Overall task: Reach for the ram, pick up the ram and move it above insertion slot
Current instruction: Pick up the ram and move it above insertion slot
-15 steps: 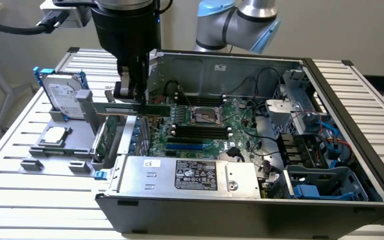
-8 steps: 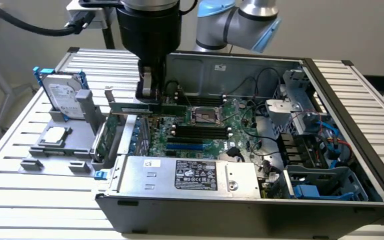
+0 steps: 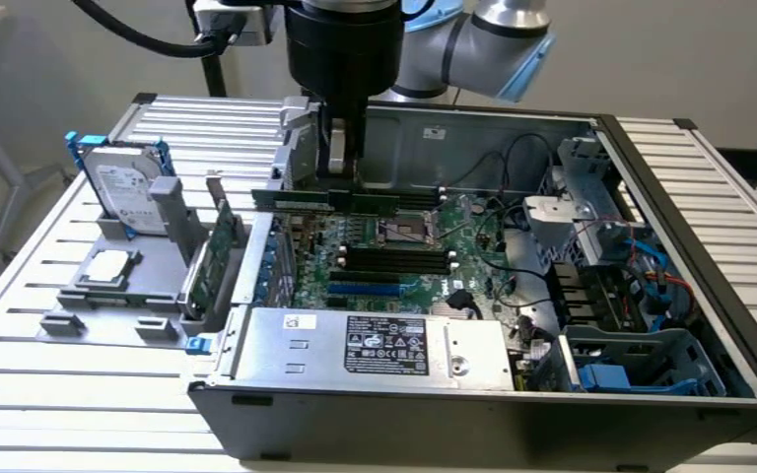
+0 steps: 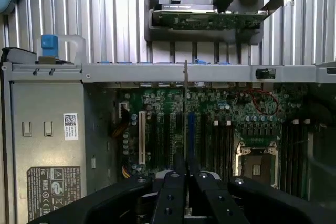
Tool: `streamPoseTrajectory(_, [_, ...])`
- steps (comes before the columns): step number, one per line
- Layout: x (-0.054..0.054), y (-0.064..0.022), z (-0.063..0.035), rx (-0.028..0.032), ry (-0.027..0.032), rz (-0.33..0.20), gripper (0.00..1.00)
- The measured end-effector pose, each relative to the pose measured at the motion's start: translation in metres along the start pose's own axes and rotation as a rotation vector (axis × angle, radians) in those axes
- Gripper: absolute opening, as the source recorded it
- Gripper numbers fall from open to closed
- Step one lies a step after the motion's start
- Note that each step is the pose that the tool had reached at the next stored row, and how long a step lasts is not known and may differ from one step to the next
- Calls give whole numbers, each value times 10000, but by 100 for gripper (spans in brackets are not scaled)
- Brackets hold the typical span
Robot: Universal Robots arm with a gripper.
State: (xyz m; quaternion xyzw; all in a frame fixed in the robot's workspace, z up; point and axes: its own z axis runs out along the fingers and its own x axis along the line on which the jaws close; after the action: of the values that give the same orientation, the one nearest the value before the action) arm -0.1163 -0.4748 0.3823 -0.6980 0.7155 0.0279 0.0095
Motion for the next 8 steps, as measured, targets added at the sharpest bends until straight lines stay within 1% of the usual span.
streamPoseTrajectory(8, [-192, -225, 10, 0, 0, 1, 13])
